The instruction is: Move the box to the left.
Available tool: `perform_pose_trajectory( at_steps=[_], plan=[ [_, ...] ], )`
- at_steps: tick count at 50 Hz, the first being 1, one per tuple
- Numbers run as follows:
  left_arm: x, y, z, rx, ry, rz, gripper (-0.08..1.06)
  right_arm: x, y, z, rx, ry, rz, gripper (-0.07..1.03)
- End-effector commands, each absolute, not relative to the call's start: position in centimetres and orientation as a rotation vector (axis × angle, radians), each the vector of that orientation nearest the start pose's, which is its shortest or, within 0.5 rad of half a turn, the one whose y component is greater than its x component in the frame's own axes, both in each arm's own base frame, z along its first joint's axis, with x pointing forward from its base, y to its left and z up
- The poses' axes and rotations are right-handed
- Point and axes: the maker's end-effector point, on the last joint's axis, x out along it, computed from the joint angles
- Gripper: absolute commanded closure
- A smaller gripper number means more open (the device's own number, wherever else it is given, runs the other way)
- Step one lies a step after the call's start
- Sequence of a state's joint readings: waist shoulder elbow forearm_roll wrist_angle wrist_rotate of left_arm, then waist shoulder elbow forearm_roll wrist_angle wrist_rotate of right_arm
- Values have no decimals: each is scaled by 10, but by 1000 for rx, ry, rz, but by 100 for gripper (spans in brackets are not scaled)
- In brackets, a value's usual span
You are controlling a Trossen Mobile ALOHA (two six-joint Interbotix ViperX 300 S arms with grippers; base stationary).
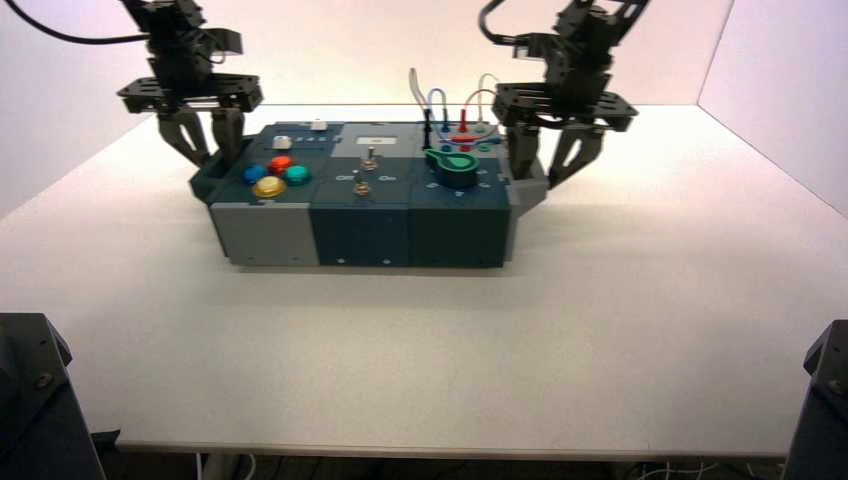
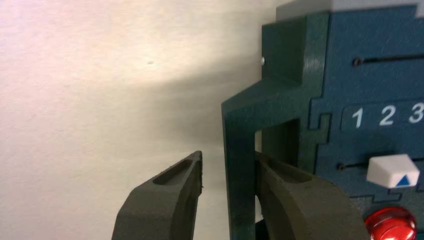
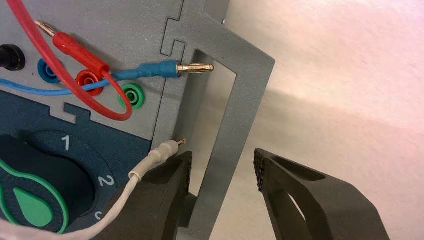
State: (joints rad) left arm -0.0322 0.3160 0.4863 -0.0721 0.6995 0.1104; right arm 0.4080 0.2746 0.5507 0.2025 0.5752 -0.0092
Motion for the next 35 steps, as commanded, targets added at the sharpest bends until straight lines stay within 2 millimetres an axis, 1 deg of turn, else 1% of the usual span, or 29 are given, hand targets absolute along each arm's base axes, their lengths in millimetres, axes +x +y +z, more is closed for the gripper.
perform_pose_trajectory(
  at_steps=[1,9,14,24,35],
  plan=[
    [380,-10,18,25,1455,-89,46,333,207,15,-101,1385,392,30],
    [377,-4,12,24,1470,-86,46,333,219,14,-112,1387,410,30],
    [379,-3,12,21,1469,-83,46,334,224,14,-114,1384,415,30],
    [380,-2,13,24,1465,-85,46,334,224,16,-111,1382,416,30],
    [381,-2,19,26,1464,-88,46,334,224,23,-111,1381,420,30]
  ],
)
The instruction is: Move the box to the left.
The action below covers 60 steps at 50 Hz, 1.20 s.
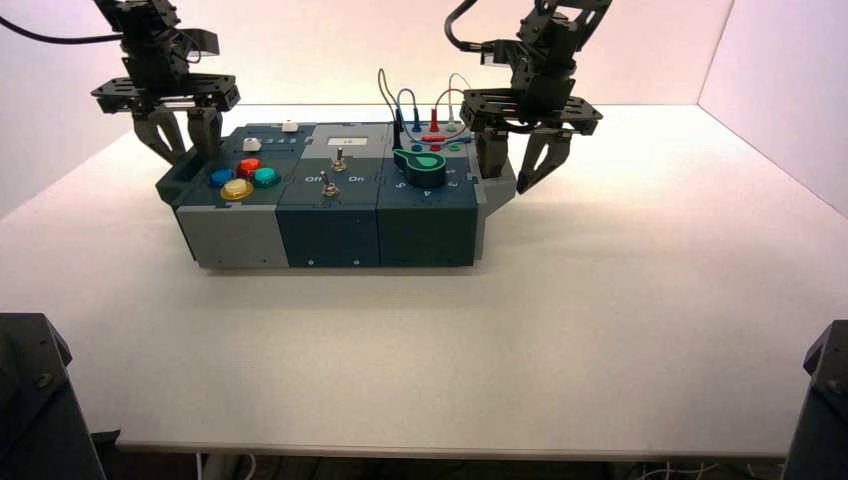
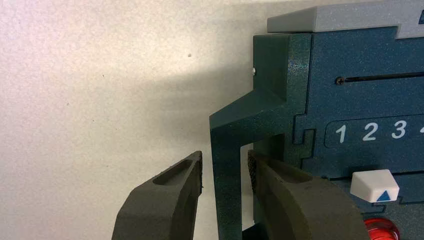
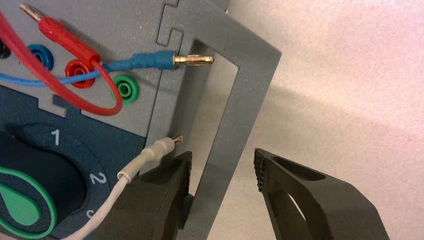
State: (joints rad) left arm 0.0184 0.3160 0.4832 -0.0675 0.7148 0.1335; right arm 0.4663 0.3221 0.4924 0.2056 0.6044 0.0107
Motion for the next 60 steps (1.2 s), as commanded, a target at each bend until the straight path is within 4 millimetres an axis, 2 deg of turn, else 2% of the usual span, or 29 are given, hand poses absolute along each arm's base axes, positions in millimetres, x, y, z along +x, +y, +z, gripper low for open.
perform_pose_trajectory(
  at_steps=[1,18,37,60],
  plan=[
    [382,-2,20,27,1460,-89,46,335,225,24,-111,1378,422,30],
    [387,-2,42,33,1440,-96,46,342,222,48,-108,1338,429,30],
    [383,-2,71,44,1407,-106,46,344,213,70,-104,1310,424,30],
    [371,-4,120,52,1316,-111,46,339,209,111,-106,1241,444,30]
  ],
)
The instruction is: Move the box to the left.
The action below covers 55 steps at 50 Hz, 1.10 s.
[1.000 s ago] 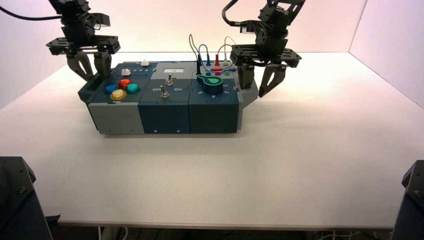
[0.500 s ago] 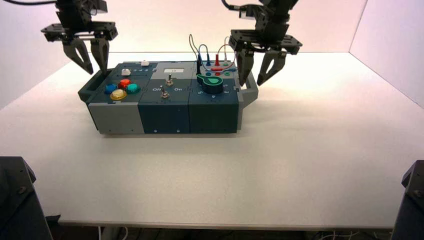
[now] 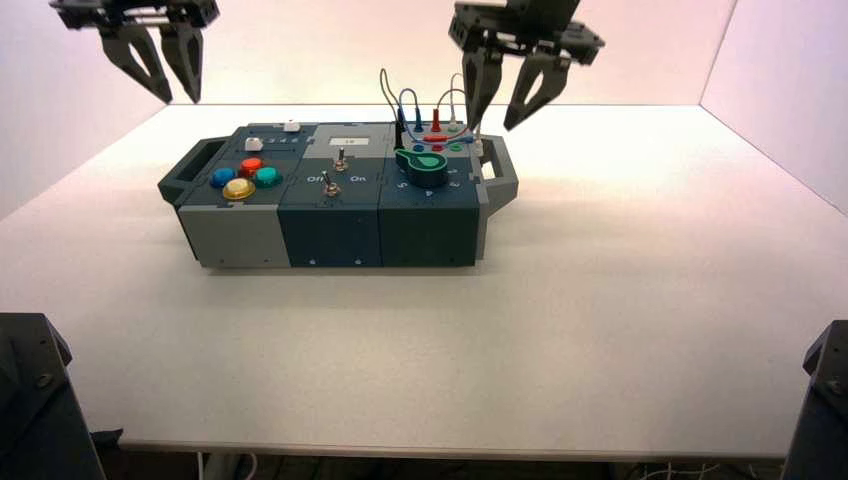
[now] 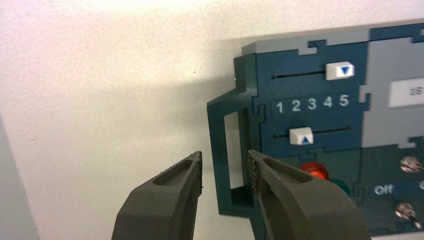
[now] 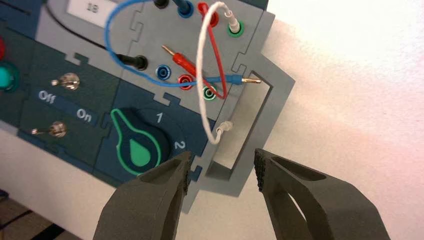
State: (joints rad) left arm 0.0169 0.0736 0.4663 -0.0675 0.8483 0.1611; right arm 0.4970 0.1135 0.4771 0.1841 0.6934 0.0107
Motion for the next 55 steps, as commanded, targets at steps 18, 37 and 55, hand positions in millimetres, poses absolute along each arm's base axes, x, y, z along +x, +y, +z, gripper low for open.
perform_pose_trajectory(
  at_steps=[18,37,55],
  plan=[
    [346,-7,139,37,1263,-109,65,328,200,145,-137,1168,468,44],
    [342,-31,140,84,1224,-168,99,319,194,175,-151,1118,491,84],
    [343,-35,144,42,1155,-158,101,311,188,203,-220,1033,534,98]
  ],
)
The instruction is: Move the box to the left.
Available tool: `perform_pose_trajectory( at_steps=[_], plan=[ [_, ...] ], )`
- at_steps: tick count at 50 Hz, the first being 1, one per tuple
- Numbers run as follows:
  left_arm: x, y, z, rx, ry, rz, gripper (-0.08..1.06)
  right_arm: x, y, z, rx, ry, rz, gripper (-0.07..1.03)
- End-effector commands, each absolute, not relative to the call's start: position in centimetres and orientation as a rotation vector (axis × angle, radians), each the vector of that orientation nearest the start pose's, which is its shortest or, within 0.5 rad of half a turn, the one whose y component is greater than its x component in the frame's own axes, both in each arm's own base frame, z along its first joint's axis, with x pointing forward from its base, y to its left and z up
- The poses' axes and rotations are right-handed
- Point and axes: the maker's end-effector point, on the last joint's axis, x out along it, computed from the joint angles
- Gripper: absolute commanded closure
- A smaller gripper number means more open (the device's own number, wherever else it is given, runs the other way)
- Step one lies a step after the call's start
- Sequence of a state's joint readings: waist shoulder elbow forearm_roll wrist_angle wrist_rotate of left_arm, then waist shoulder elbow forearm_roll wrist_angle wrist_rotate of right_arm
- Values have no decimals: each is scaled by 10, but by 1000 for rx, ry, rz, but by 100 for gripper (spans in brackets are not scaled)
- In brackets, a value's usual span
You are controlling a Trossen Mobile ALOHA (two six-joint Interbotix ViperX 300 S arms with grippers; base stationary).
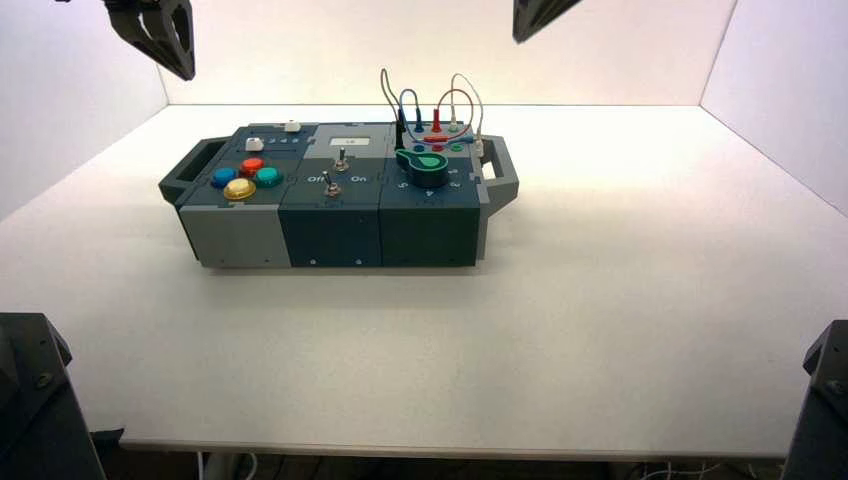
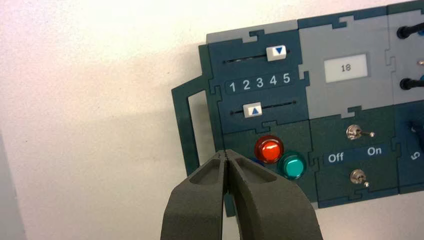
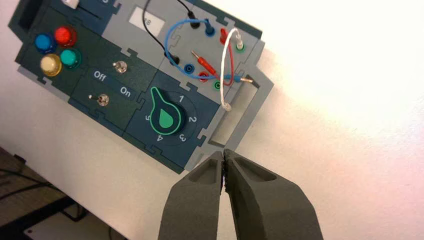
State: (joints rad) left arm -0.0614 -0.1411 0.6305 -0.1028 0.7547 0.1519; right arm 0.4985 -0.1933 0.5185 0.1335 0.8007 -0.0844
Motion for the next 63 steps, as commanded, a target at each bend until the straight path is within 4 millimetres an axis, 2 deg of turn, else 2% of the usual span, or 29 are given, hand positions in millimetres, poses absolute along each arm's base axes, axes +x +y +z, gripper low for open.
perform_pose_trajectory(
  at_steps=[1,10,25,45,63],
  plan=[
    [343,-36,145,39,1147,-159,101,311,187,204,-224,1026,534,98],
    [345,-39,156,46,1090,-167,101,306,177,212,-277,982,525,98],
    [344,-40,158,51,1098,-173,101,294,168,194,-311,954,534,98],
    [341,-44,162,62,1090,-187,101,285,168,177,-307,935,544,98],
    [338,-48,159,69,1099,-198,101,281,164,179,-310,917,542,98]
  ],
)
